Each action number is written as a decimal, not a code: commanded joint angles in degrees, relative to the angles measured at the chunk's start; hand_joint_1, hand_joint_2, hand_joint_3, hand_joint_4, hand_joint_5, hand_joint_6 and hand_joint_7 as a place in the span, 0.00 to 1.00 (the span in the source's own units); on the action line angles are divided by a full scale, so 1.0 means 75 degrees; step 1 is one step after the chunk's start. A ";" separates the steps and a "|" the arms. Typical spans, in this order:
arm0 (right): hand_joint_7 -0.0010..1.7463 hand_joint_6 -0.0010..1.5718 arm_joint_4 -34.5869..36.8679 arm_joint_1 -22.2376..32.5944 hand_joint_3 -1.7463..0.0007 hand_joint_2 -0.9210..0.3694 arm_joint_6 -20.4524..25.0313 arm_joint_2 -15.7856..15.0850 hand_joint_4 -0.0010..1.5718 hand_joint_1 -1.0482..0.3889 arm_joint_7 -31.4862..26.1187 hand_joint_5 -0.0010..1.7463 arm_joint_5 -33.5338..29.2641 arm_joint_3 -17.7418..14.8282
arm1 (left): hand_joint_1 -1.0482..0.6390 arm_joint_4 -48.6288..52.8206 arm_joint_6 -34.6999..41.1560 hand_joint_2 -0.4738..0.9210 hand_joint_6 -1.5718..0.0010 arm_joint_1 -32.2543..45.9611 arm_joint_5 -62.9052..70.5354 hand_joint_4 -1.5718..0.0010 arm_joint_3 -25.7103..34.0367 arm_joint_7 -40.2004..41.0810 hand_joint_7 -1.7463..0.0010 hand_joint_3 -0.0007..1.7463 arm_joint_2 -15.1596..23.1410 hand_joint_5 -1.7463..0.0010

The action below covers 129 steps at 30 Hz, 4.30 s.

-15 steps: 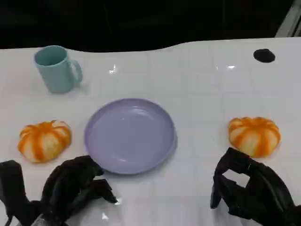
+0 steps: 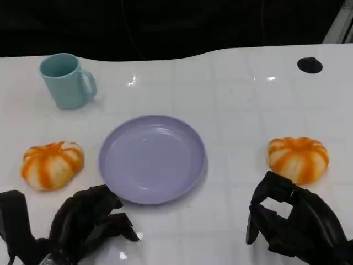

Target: Grasp the bread from the table and place it into the plate.

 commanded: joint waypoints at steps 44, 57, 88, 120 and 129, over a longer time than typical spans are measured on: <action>0.54 0.34 0.0985 -0.0752 0.52 0.48 -0.4246 -0.0998 0.33 0.55 0.0081 0.71 -0.2341 -0.0159 | 0.00 0.0024 -0.0027 0.82 0.00 0.0095 0.0098 0.00 0.0030 0.0065 0.67 0.00 0.0125 0.61; 0.38 0.31 0.0990 -0.0967 0.88 0.29 -0.5513 -0.1894 0.22 0.45 -0.1857 0.54 -0.5236 -0.0377 | 0.00 -0.0042 -0.0056 0.82 0.00 0.0128 0.0158 0.00 0.0007 0.0053 0.67 0.00 0.0106 0.61; 0.02 0.33 0.1456 -0.2112 1.00 0.22 -0.2454 -0.2783 0.07 0.36 -0.3221 0.40 -1.0591 0.1489 | 0.00 -0.0077 0.0006 0.81 0.00 0.0173 0.0112 0.00 0.0009 0.0052 0.68 0.00 0.0036 0.62; 0.00 0.17 0.5521 -0.4227 1.00 0.10 -0.2043 -0.2622 0.05 0.41 -0.4356 0.15 -0.9871 0.2898 | 0.00 0.0037 -0.0026 0.81 0.00 0.0147 0.0081 0.00 0.0008 0.0018 0.68 0.00 0.0042 0.62; 0.00 0.17 0.6794 -0.4832 1.00 0.09 -0.2171 -0.2388 0.10 0.41 -0.4447 0.09 -0.9561 0.3221 | 0.00 -0.0069 0.0039 0.80 0.00 0.0187 0.0058 0.00 0.0000 0.0045 0.68 0.00 0.0022 0.62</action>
